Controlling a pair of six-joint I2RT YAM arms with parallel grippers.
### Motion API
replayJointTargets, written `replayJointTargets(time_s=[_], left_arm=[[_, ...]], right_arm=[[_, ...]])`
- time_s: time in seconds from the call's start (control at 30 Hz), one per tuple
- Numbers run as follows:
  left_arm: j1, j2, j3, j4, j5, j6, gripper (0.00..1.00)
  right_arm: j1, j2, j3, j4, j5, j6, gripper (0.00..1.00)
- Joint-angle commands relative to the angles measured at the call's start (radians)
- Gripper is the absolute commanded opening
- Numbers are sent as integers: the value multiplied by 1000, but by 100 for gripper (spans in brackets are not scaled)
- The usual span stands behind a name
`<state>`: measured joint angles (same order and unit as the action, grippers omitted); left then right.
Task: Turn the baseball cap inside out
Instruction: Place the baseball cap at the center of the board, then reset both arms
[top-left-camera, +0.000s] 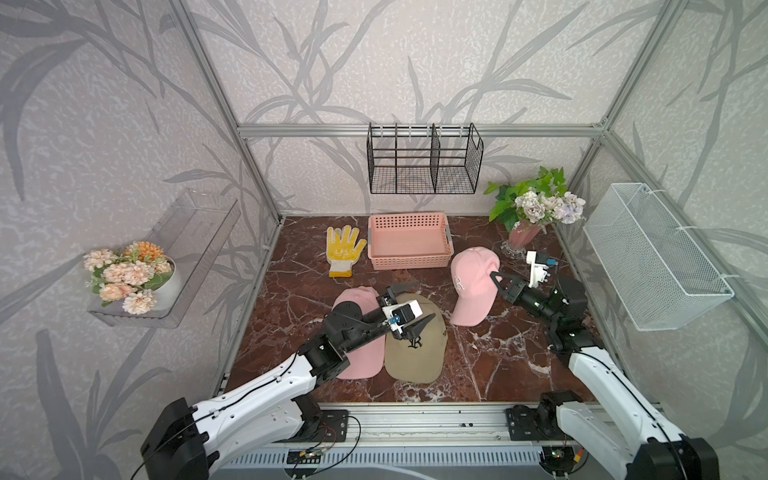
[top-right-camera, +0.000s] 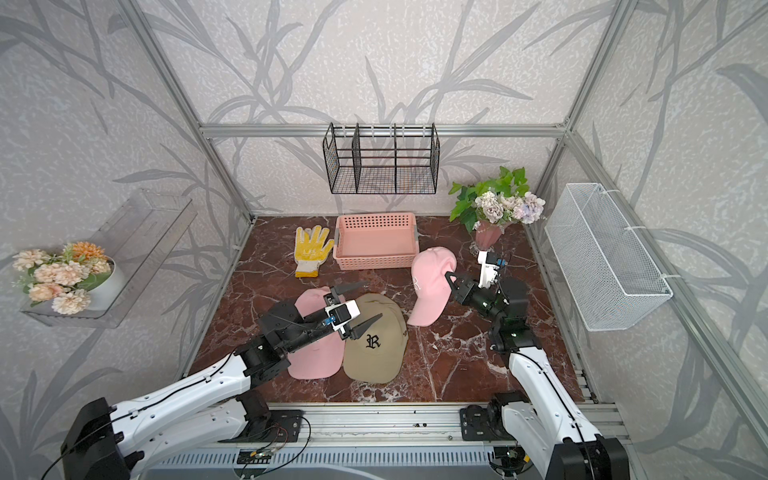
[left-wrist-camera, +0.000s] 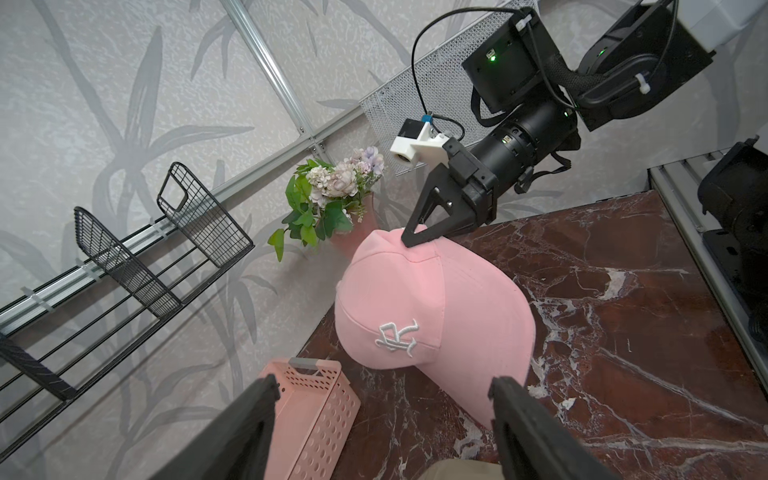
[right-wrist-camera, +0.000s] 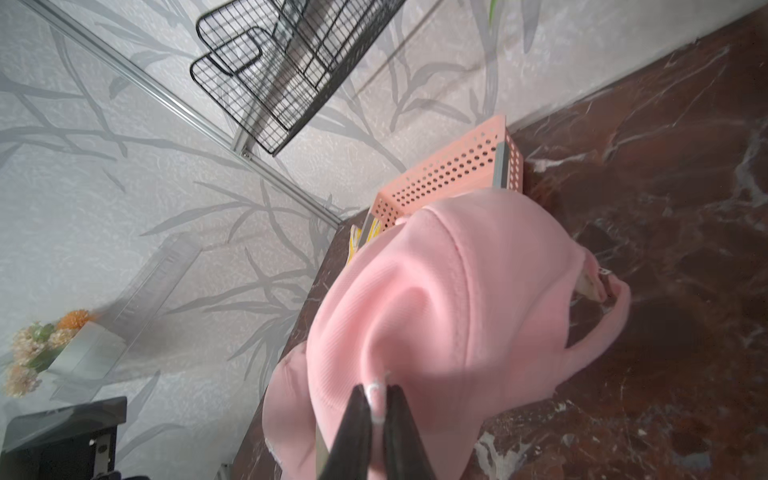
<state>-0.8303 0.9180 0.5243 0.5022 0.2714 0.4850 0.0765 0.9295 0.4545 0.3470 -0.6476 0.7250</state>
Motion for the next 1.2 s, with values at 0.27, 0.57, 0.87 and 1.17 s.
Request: replayJointTargets(time_s=[0.27,0.57,0.87,1.17], left_arm=[[0,5,7,46,-84,-52,84],[-1,31,23,36,-103,-38,84],[0,41,28,22,-121,-32,84],[0,31,20,25,-173,-68,85]], right_arm=[[-4,54,-86,64,-238,-33,1],[-4,-32,-107,-232,-118,-183,33],[-4,-51,-82,-407,112,-289,46],[-3,26,-47,-418,309,-288,56]])
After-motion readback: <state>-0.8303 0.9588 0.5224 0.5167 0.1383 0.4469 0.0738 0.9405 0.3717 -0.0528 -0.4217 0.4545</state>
